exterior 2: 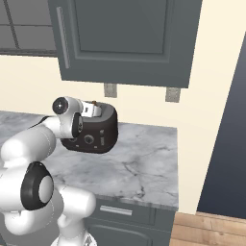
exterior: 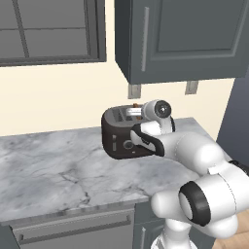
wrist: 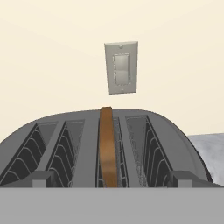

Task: Start the toaster. Once the lever pops up, take the bread to the plate on the dining counter.

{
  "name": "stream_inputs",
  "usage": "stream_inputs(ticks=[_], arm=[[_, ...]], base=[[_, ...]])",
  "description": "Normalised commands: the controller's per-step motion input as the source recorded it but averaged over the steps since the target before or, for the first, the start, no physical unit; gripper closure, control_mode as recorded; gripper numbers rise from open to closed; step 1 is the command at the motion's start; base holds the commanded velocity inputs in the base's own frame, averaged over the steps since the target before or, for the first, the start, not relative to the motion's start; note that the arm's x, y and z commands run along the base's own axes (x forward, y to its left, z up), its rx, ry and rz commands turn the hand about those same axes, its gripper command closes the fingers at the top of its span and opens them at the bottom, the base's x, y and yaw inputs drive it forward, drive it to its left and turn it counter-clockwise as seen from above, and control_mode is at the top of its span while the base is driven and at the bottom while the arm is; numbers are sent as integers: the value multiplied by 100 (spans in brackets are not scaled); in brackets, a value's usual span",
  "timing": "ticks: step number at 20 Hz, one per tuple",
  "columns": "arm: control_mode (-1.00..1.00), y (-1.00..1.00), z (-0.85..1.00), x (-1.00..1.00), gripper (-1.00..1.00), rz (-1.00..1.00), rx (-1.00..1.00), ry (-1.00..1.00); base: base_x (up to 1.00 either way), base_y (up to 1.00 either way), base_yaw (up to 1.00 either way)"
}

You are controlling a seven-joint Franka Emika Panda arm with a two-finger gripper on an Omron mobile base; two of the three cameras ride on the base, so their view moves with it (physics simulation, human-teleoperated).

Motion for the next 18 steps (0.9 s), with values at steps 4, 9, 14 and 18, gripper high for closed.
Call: stream_inputs(ticks=[4,9,14,18], arm=[[-100,0,0,4,-100,0,0,0],[-100,0,0,5,-100,0,0,0],[-100,0,0,4,-100,0,0,4],[-100,0,0,11,-100,1,0,2]], base=[[0,0,0],[0,0,0],[0,0,0],[0,0,0]])
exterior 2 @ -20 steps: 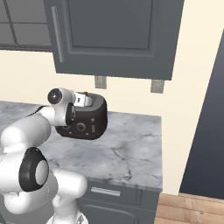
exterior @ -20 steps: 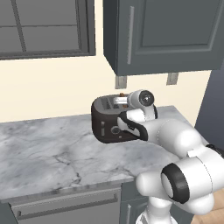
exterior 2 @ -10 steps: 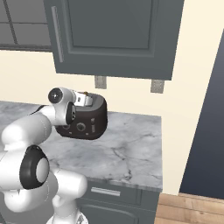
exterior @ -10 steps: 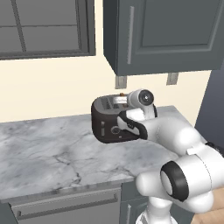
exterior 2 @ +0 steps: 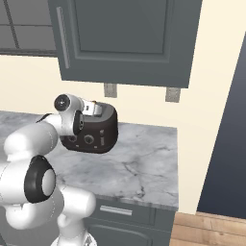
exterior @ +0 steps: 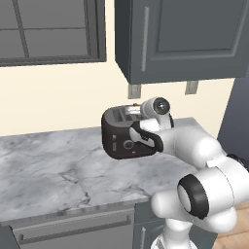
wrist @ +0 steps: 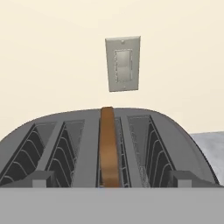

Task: Start the toaster. Once the lever pops up, take the bread to the plate on the dining counter.

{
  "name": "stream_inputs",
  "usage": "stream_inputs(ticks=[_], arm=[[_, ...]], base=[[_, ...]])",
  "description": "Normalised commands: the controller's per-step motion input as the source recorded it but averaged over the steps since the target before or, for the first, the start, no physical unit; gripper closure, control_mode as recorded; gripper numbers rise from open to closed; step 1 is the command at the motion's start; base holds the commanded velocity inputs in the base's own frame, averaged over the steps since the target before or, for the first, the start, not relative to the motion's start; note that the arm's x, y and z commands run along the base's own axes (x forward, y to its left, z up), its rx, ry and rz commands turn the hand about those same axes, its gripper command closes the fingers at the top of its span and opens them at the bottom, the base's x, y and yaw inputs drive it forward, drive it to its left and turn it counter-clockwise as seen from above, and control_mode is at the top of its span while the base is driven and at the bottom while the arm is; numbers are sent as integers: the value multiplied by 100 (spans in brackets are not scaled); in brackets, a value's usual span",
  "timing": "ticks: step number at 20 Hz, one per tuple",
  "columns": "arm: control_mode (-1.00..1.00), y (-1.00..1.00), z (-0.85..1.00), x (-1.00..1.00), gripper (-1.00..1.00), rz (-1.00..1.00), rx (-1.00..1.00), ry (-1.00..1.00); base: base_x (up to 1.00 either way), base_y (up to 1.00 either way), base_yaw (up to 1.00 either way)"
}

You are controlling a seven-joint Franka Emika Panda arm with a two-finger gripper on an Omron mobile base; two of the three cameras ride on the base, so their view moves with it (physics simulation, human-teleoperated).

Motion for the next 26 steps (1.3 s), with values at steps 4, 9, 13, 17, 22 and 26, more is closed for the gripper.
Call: stream_inputs(ticks=[4,9,13,17,22,26], arm=[[-100,0,0,8,-100,2,0,1],[-100,0,-2,2,-100,6,0,0],[-100,0,-2,0,-100,6,0,0],[-100,0,-3,0,-100,1,0,0],[-100,0,-6,2,-100,0,0,0],[-100,0,-9,4,-100,0,0,0]], base=[[0,0,0],[0,0,0],[0,0,0],[0,0,0],[0,0,0],[0,0,0]])
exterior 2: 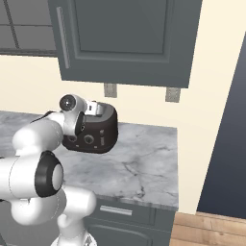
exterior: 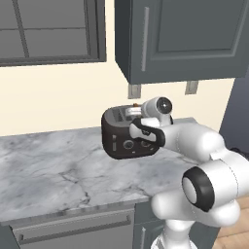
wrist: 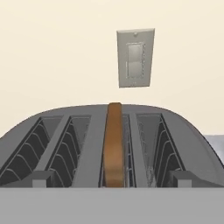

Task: Start the toaster. Once the lever pops up, take the bread to the plate on the dining counter.

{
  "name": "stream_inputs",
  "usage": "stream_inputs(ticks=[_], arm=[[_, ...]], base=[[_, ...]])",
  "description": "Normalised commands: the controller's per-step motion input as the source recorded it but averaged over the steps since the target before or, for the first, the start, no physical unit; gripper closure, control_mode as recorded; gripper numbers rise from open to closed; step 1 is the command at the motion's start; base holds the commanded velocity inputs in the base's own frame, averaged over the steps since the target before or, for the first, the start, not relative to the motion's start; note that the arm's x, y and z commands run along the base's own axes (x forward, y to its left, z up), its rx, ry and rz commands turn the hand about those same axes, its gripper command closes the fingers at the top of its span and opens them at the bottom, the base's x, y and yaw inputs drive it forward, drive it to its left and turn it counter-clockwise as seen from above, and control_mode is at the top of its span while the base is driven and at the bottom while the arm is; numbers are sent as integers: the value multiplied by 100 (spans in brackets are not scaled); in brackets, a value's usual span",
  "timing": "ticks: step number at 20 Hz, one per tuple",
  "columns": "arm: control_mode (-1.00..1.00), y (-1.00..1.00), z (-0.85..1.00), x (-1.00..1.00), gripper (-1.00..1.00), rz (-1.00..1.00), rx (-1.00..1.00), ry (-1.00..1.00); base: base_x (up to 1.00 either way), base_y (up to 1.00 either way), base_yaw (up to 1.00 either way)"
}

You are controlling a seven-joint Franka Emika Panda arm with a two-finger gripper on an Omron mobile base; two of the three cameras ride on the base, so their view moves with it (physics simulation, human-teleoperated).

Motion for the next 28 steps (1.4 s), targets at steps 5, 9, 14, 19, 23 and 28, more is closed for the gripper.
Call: stream_inputs(ticks=[5,9,14,19,23,28], arm=[[-100,0,-12,4,-100,0,0,0],[-100,0,-7,8,-100,0,0,0],[-100,0,-2,11,-100,0,0,0],[-100,0,0,8,-100,0,0,0],[-100,0,0,5,-100,0,0,1],[-100,0,-5,7,-100,0,0,1]], base=[[0,0,0],[0,0,0],[0,0,0],[0,0,0],[0,0,0],[0,0,0]])
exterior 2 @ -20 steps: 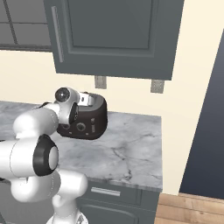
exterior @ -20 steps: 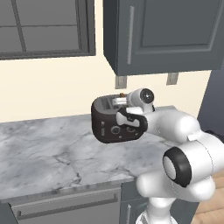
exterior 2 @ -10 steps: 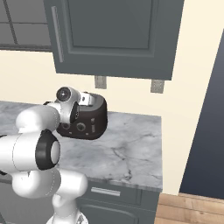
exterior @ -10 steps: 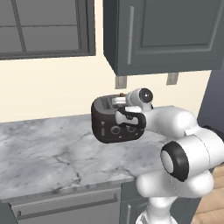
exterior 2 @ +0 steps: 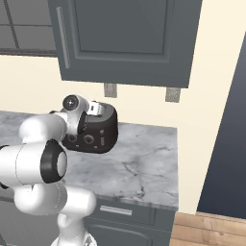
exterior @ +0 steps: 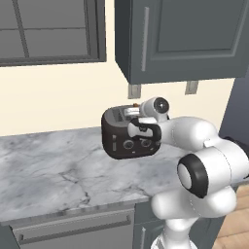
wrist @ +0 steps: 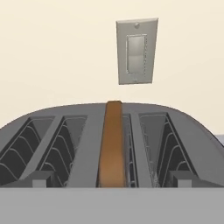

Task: Start the toaster. Once the lever pops up, take the bread to the plate on the dining counter.

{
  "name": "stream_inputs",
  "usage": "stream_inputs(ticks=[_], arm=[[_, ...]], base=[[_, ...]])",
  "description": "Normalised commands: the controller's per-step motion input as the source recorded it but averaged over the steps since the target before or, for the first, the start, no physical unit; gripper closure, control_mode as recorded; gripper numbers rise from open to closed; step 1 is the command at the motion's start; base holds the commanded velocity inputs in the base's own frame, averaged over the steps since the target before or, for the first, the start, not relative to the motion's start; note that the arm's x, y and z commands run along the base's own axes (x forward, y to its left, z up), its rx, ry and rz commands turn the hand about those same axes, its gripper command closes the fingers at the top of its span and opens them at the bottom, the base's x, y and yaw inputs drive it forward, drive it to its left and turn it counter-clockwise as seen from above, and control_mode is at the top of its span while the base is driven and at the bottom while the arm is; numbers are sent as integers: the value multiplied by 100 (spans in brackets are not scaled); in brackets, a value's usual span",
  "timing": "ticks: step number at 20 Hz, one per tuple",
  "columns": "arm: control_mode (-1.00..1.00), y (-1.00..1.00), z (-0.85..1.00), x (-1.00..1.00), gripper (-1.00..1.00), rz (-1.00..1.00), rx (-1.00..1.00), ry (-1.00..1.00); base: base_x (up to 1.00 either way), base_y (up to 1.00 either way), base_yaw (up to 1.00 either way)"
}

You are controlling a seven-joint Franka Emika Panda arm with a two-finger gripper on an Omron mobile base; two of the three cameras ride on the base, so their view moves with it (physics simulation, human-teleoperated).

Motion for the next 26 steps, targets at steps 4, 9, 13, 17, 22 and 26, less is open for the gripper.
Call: stream_inputs(ticks=[4,9,13,17,22,26], arm=[[-100,0,-10,8,-100,0,0,0],[-100,0,-12,5,-100,0,0,0],[-100,0,-10,7,-100,0,0,0],[-100,0,-3,2,-100,0,0,0],[-100,0,0,0,-100,0,0,0],[-100,0,0,0,-100,0,0,0]], base=[[0,0,0],[0,0,0],[0,0,0],[0,0,0],[0,0,0],[0,0,0]])
